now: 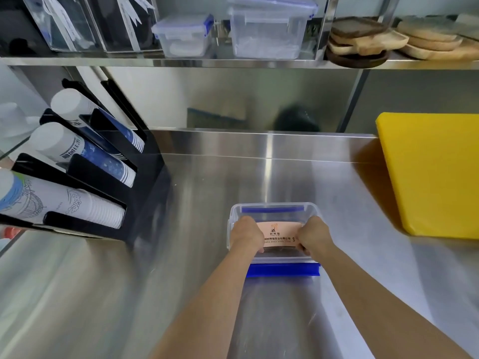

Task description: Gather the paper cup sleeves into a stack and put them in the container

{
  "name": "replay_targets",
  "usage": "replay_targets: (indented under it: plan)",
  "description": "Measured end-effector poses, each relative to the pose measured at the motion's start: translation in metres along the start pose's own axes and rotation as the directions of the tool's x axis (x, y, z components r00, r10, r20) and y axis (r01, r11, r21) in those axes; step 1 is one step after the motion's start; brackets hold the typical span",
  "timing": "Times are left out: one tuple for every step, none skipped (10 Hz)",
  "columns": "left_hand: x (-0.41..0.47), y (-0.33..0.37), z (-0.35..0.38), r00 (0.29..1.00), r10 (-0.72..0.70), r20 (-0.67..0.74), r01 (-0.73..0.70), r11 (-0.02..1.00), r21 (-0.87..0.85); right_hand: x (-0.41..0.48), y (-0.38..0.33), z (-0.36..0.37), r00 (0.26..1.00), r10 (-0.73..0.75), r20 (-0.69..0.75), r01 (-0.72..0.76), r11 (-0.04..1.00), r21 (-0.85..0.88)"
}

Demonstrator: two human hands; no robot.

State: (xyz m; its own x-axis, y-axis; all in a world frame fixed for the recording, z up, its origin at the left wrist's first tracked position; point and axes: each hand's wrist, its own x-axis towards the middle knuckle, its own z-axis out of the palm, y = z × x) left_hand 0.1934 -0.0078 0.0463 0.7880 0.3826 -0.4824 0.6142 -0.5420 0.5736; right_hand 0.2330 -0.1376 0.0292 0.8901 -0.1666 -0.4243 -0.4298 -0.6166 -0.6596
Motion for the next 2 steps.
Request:
replay_targets:
  plan:
    - [-0.004,0.001,-0.003,1.000,0.003,-0.014,-0.003,1.000,0.011,-0.004,0.000,-0.003,1.000,-0.005,0.011,0.006,1.000,-0.028]
    - [-0.013,0.005,-0.019,0.995,0.068,-0.072,-0.062,0.995,0.081,-0.014,-0.011,-0.019,0.993,-0.114,-0.041,0.113,0.993,-0.023]
